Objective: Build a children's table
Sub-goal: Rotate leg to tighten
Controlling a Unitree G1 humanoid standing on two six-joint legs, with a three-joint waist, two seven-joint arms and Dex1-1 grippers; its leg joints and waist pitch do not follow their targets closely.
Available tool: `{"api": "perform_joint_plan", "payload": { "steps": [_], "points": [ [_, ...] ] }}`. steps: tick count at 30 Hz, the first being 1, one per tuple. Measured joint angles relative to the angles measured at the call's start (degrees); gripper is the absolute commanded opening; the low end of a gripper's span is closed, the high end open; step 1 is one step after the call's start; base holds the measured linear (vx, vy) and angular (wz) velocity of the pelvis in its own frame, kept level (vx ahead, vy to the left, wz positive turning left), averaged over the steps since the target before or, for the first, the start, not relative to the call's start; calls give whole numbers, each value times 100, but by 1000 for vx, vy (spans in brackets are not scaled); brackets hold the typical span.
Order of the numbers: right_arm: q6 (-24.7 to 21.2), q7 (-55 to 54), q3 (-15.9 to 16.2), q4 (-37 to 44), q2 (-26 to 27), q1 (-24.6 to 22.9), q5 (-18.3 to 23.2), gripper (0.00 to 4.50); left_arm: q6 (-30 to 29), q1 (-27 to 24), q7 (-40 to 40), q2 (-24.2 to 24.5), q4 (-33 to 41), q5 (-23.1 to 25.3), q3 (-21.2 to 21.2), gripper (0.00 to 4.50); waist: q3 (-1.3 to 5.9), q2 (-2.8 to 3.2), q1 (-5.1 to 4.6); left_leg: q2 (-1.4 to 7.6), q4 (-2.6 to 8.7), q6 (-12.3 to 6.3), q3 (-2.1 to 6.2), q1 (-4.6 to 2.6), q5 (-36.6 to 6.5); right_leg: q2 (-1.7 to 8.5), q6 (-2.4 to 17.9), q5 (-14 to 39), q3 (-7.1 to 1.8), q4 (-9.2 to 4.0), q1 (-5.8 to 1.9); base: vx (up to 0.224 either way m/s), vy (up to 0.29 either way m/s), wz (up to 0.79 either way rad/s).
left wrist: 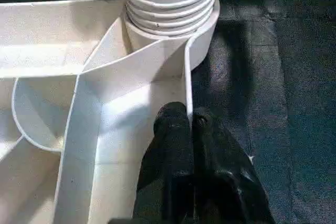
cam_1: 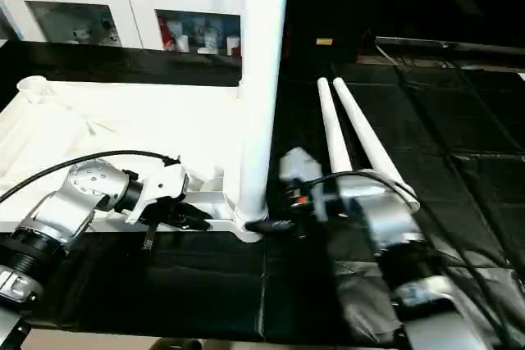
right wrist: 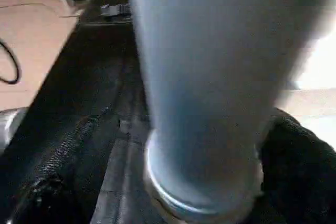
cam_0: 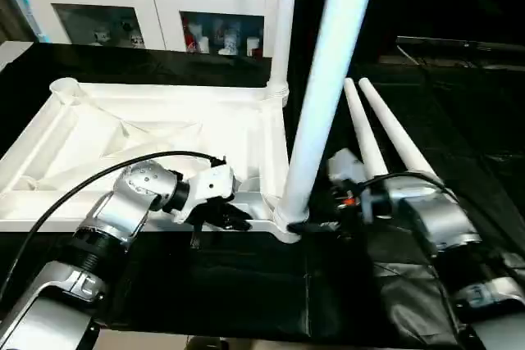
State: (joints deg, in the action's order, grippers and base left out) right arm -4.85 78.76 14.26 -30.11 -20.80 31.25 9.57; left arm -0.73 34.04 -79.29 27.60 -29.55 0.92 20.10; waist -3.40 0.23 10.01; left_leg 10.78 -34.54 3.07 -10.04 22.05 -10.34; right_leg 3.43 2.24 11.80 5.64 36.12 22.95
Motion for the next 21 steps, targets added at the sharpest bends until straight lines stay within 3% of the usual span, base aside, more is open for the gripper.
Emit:
{"api": "perform_joint_plan", "payload": {
  "steps": [14, 21],
  "points": [
    [30, -2, -20, -198, 62, 74, 3, 274, 163, 35, -141, 14, -127, -1, 12, 0, 2, 0, 10, 2, -3, 0, 0, -4, 0, 0, 0, 0, 2, 2, -6, 0, 0, 0],
    [-105, -74, -95, -194, 131, 42, 18, 261, 183, 83, -90, -68, -285, -6, -12, 0, 6, 2, 27, 2, -5, 0, -1, -10, 1, 1, 0, 0, 2, 2, -15, 0, 0, 0]
  ]
}}
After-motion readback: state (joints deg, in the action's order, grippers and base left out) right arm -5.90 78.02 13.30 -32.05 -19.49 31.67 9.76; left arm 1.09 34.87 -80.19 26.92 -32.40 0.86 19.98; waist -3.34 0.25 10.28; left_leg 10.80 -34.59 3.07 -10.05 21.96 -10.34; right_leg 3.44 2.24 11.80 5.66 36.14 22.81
